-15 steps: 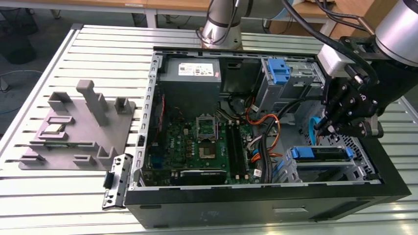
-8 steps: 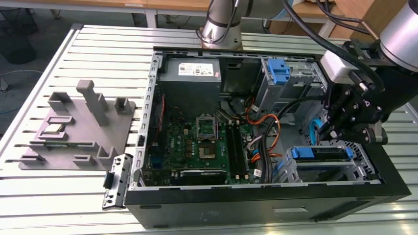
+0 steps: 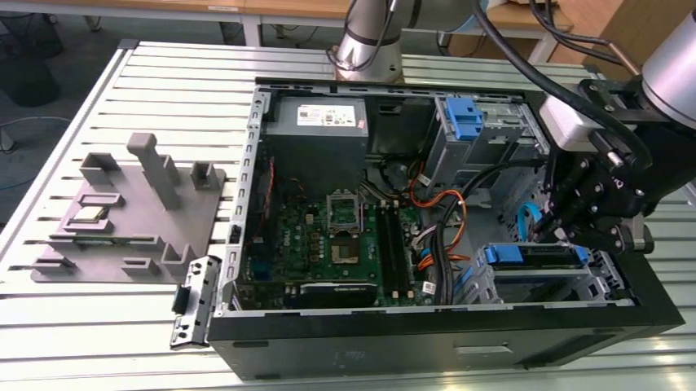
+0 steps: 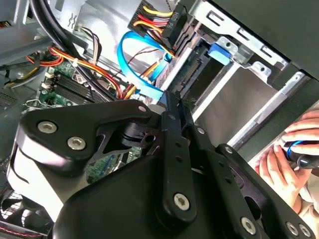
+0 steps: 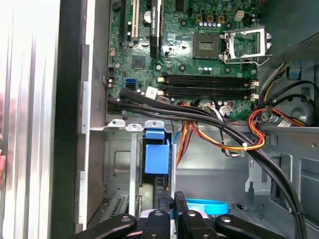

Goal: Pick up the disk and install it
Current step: 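Insert the first disk wire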

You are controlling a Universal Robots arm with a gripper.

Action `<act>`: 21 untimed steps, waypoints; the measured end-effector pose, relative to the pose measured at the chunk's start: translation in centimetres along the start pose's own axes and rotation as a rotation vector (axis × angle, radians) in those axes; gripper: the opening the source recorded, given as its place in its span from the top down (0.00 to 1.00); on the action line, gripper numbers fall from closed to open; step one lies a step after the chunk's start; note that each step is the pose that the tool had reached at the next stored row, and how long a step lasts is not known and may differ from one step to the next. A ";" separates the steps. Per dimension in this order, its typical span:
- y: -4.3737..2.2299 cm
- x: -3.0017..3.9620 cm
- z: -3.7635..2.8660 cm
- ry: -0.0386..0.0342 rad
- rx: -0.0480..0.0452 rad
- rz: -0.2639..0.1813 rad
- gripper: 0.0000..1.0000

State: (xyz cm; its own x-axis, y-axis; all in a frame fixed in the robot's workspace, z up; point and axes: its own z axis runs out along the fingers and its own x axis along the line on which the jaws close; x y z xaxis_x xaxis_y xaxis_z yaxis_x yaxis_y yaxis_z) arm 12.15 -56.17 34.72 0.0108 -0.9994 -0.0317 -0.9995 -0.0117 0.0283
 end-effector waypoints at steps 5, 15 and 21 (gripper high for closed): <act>-0.13 0.21 0.06 -0.0002 0.0000 0.000 0.84; -0.61 0.25 0.80 0.0000 0.0014 0.000 0.84; -0.48 0.27 0.89 0.0001 0.0014 0.000 0.84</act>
State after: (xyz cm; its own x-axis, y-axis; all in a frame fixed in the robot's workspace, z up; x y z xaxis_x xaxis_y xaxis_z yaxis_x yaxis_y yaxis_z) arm 12.61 -56.41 33.81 0.0109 -0.9994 -0.0316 -0.9996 -0.0117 0.0269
